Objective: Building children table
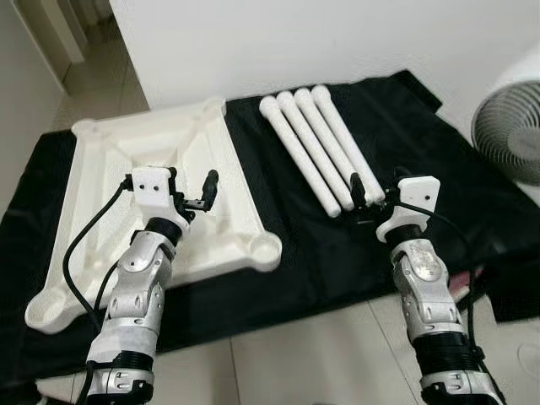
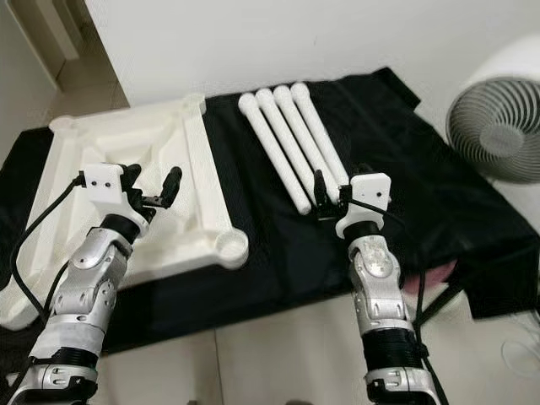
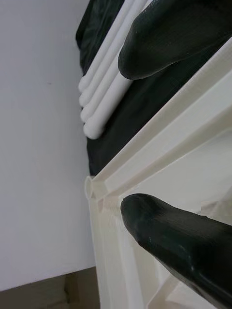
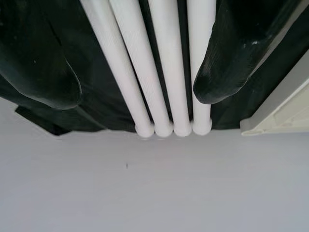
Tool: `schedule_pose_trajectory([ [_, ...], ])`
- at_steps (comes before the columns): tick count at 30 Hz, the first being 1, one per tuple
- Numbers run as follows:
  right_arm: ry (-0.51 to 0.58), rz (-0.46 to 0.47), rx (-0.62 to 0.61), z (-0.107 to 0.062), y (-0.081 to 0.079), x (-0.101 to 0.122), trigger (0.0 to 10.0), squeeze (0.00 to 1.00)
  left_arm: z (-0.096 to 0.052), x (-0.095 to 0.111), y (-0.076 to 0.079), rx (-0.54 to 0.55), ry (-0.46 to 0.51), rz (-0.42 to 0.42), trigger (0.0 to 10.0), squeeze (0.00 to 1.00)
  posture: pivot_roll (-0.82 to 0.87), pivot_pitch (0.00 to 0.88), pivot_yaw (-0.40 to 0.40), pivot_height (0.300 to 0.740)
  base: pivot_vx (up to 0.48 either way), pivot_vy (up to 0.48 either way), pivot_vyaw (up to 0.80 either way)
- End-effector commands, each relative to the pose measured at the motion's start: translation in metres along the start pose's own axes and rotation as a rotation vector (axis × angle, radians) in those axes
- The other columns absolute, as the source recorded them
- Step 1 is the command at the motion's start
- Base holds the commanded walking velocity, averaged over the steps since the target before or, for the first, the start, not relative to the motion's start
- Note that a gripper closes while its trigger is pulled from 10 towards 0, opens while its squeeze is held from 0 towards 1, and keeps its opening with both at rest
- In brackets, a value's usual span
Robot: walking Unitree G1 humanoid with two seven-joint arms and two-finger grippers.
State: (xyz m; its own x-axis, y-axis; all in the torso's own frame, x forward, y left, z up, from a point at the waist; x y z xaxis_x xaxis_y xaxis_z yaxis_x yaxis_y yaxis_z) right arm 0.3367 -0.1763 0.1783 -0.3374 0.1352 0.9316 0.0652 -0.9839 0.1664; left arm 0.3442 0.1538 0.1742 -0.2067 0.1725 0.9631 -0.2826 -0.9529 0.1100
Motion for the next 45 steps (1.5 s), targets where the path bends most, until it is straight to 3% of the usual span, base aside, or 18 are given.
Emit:
schedule_pose_trajectory([
  [1,-0.017,0.016,0.016,0.000,-0.008,-0.004,10.0,0.00,-0.004,-0.003,-0.008,0.024,-0.024,0.005,10.0,0.00,-0.08,0.047,0.073,0.740,0.000,0.000,0.00],
  [5,-0.031,0.032,0.013,0.000,-0.007,-0.005,10.0,0.00,-0.004,-0.004,-0.006,0.005,-0.029,-0.005,10.0,0.00,-0.08,0.047,0.073,0.740,0.000,0.000,0.00],
  [11,-0.073,0.011,0.051,0.006,-0.008,-0.007,10.0,0.00,-0.005,-0.007,0.012,-0.126,-0.068,0.021,10.0,0.00,-0.08,0.050,0.075,0.740,0.000,0.000,0.00],
  [21,-0.100,0.035,0.095,0.007,-0.011,-0.008,10.0,0.00,-0.007,-0.008,0.017,-0.187,-0.096,0.055,10.0,0.00,-0.08,0.056,0.079,0.740,0.000,0.000,0.00],
  [33,-0.307,0.084,0.057,0.008,-0.002,-0.034,10.0,0.00,-0.010,-0.009,0.036,-0.285,-0.115,0.083,10.0,0.00,-0.08,0.059,0.075,0.740,0.000,0.000,0.00],
  [45,-0.397,0.120,0.208,0.008,-0.014,-0.041,10.0,0.00,-0.007,0.003,0.037,-0.287,-0.087,0.083,10.0,0.00,-0.08,0.058,0.073,0.740,0.000,0.000,0.00],
])
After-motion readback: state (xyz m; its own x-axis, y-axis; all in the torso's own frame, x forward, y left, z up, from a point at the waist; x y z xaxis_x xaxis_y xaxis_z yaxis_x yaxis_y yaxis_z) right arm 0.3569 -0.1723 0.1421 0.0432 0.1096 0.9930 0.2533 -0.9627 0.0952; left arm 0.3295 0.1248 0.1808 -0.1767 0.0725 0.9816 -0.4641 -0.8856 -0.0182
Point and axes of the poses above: a point about 5 cm out from each wrist's last joint towards the gripper, its own z axis pointing out of the wrist towards the gripper, its own x axis along the axis of the wrist's last joint, y = z × x, the point moved 2 cm from there along z, pointing out of the wrist towards the gripper, and after that the axes turned 3 degrees about -z, right-handed, at the moved point
